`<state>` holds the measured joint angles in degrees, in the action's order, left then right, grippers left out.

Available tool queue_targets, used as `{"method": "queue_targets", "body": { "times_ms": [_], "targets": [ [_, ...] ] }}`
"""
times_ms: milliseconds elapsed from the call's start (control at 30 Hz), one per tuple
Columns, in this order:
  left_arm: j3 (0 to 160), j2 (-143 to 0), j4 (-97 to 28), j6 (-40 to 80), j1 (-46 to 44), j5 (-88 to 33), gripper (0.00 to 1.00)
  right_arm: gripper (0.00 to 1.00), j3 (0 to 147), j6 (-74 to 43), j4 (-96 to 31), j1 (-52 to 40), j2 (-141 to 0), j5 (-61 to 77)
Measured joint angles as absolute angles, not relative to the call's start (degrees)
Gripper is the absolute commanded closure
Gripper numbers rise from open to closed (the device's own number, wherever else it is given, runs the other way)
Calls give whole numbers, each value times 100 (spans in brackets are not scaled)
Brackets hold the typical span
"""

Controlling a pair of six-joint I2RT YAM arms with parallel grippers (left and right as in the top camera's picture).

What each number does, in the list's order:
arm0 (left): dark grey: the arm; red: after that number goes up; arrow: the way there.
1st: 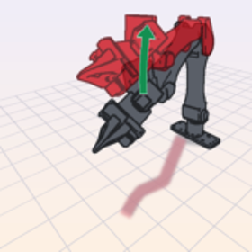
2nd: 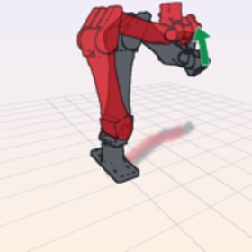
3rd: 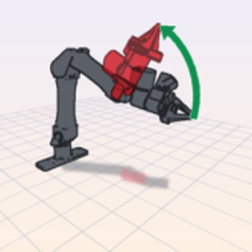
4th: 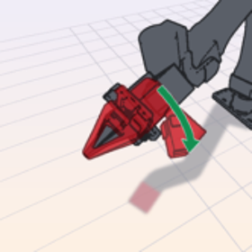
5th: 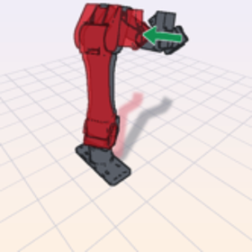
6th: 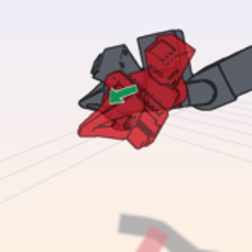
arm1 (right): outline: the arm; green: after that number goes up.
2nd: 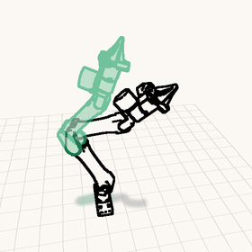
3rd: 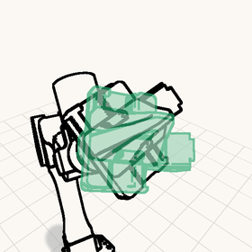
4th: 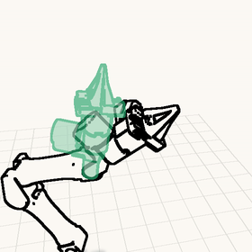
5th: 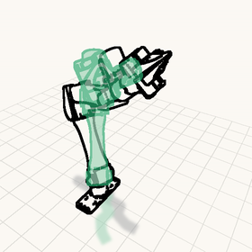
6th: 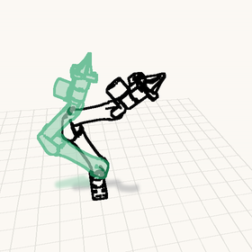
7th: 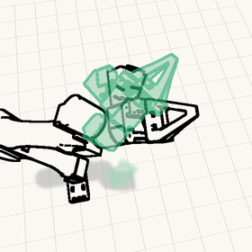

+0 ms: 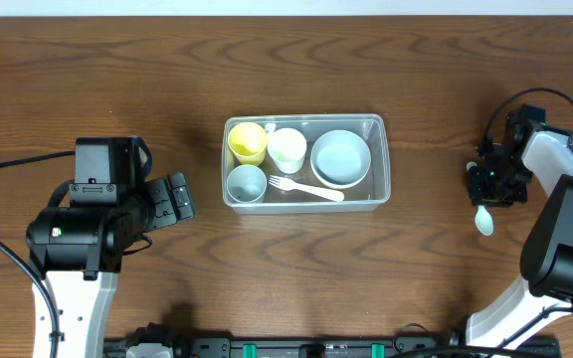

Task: Pack container
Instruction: 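Move the right gripper to the pale green spoon and grasp its handle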

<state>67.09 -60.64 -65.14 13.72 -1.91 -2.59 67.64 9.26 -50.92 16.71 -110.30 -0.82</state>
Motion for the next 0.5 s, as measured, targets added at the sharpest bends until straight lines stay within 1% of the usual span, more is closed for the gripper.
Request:
{"method": "queue_targets", "body": {
  "times_ms": [67, 200, 267, 500],
  "targets": [
    [6709, -6064, -6514, 1372, -191, -259, 2, 91, 6764, 923, -5074, 1671, -11028, -78],
    [6709, -6064, -6514, 1372, -191, -259, 2, 93, 6764, 904, -5061, 1671, -11019, -43],
    [6709, -6064, -6514, 1372, -191, -259, 2, 98, 6768, 904, -5048, 1669, -11019, 8],
    [6709, -6064, -6514, 1372, -191, -259, 2, 99, 6897, 906, -5140, 1437, -10958, 408]
  ]
}}
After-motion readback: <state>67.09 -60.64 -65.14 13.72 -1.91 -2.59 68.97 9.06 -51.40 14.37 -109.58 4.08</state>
